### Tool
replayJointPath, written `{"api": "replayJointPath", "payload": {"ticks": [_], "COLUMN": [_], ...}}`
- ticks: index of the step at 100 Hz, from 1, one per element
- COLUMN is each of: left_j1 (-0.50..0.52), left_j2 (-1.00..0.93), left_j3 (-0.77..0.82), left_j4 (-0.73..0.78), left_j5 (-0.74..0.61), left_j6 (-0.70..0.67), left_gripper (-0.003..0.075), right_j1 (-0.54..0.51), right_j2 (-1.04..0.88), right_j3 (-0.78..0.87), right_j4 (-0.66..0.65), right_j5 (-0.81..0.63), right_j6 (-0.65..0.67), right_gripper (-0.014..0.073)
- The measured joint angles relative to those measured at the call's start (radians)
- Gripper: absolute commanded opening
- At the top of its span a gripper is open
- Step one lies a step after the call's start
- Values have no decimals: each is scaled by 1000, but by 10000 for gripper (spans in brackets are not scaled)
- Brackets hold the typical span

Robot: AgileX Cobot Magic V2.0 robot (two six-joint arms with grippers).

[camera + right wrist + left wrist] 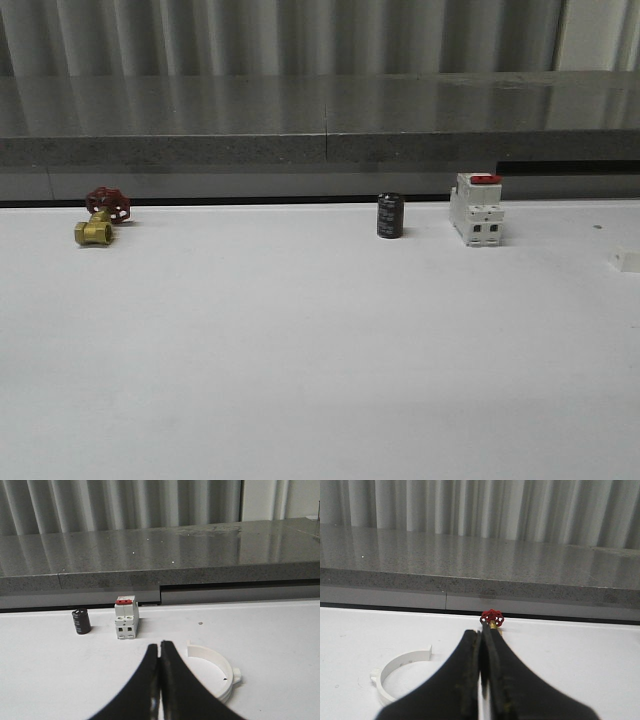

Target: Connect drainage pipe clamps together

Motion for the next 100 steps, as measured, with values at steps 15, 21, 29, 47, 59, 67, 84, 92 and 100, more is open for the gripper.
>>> {"api": "replayJointPath", "payload": {"ticks": [15, 21, 29, 47, 59, 67, 84, 92, 100], "left_j1": [0, 0, 0, 0, 0, 0, 0, 0, 0], "left_j2": [0, 0, 0, 0, 16, 78, 279, 388, 475], "left_j3": [0, 0, 0, -9, -82, -174, -387, -469, -535], "left_j4": [0, 0, 0, -4, -33, -43, -43, -43, -43], "left_j5": [0, 0, -14, -6, 80, 160, 422, 517, 563], "left_j6": [0, 0, 0, 0, 0, 0, 0, 0, 0], "left_gripper": [-20, -20, -20, -20, -20, -20, -20, -20, -20], "right_j1": [0, 0, 0, 0, 0, 0, 0, 0, 0], "right_j2": [0, 0, 0, 0, 0, 0, 0, 0, 0], "right_j3": [0, 0, 0, 0, 0, 0, 0, 0, 0], "right_j4": [0, 0, 0, 0, 0, 0, 0, 0, 0], "right_j5": [0, 0, 0, 0, 0, 0, 0, 0, 0], "right_j6": [0, 0, 0, 0, 0, 0, 0, 0, 0], "right_gripper": [-67, -67, -67, -67, -67, -67, -67, -67, -67]}}
